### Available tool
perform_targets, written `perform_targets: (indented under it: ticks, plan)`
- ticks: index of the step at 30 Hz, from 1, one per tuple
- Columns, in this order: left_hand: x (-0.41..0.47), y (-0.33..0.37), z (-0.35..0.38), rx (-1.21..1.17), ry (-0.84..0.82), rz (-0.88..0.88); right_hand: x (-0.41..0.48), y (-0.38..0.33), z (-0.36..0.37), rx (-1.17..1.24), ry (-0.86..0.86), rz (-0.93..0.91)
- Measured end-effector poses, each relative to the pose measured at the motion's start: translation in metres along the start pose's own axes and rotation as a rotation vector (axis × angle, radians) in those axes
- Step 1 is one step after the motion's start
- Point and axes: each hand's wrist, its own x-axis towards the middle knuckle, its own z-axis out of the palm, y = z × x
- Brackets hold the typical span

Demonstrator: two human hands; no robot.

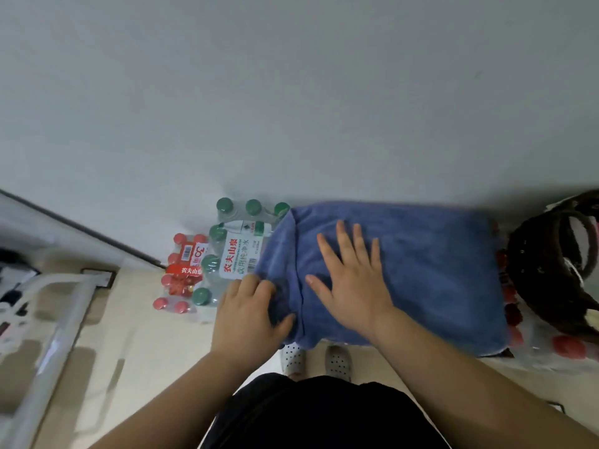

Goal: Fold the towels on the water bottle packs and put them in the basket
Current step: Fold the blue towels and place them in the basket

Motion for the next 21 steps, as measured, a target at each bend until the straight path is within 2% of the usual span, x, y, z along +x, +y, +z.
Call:
perform_targets:
  ticks: [2,5,9,12,14,18,21]
  plan:
    - [-0.003,0.004,0.007,0.066,0.000,-0.042,0.001,0.004,0.007,-0.056,-0.016,-0.028]
    - [-0.003,0.007,0.013,0.099,0.048,-0.004,0.000,0.007,0.013,-0.070,0.006,-0.035]
    - [-0.004,0.003,0.010,0.024,0.105,0.035,0.001,0.007,0.012,-0.066,0.021,-0.044]
    - [-0.005,-0.001,0.000,-0.123,0.182,0.018,-0.001,0.009,0.011,-0.065,0.020,-0.046]
    - [-0.002,0.003,-0.015,-0.269,0.191,-0.100,-0.001,0.009,0.011,-0.065,0.012,-0.048]
    - [0.014,-0.009,-0.044,-0.657,0.164,-0.535,0.000,0.009,0.010,-0.052,0.004,-0.050]
    - [0.036,-0.038,-0.057,-0.901,0.166,-0.692,-0.001,0.009,0.010,-0.029,0.017,-0.046]
